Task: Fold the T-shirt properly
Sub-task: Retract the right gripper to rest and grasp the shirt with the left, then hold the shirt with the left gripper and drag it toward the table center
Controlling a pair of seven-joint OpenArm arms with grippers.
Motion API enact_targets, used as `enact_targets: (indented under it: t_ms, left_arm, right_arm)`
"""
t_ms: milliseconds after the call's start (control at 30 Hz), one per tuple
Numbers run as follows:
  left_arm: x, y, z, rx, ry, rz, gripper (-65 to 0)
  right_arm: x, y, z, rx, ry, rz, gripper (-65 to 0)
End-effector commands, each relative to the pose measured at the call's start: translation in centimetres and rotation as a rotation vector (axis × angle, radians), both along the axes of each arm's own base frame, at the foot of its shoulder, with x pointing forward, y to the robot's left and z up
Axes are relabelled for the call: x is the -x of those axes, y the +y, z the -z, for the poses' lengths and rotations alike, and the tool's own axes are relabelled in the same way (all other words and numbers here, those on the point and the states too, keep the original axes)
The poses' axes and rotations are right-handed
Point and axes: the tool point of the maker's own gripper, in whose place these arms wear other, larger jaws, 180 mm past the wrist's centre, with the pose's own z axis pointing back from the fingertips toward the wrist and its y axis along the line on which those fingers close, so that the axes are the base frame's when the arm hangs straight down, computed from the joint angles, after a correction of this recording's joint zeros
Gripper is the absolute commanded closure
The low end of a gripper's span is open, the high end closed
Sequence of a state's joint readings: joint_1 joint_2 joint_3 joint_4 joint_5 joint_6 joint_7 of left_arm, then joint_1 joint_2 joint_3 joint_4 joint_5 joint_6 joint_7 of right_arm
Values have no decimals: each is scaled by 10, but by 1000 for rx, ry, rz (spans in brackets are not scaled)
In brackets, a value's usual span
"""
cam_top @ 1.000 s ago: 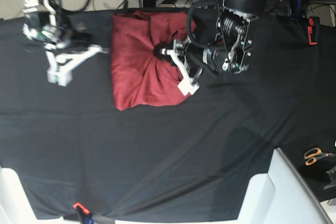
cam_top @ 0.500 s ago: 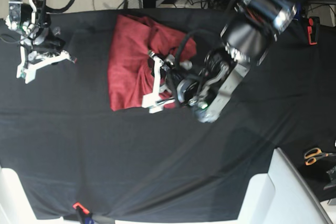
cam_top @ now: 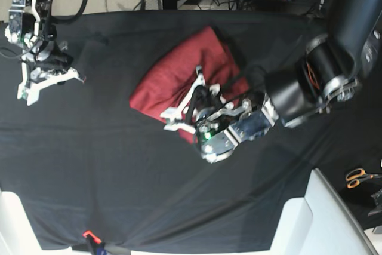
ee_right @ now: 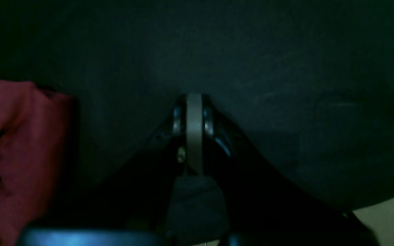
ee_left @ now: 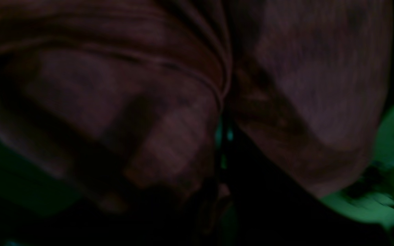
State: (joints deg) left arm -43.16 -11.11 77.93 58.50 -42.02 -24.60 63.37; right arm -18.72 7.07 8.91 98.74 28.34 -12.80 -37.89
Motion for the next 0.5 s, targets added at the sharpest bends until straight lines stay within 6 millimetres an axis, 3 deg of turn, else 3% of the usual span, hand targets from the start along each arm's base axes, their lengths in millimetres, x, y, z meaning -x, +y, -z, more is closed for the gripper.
enact_targets:
  t_ms: [0,133,267,467]
  left_arm:
    - [-14,-12,-12,35,-38,21,0]
    - [-18,-38,-17,100,-70,71,0]
    - [-20,-49,-11,72,-98,109,0]
    - [-23,-63,2,-3,-235,291,0]
  right_arm:
    - [-9,-3,-9,13,-40,-3,-2]
    - [-12,-3,-11,13,-46,-3,-2]
    - [-18,-4,-14,11,-58,-2,-2]
    - [-19,-6,-3,5,-32,8,-2]
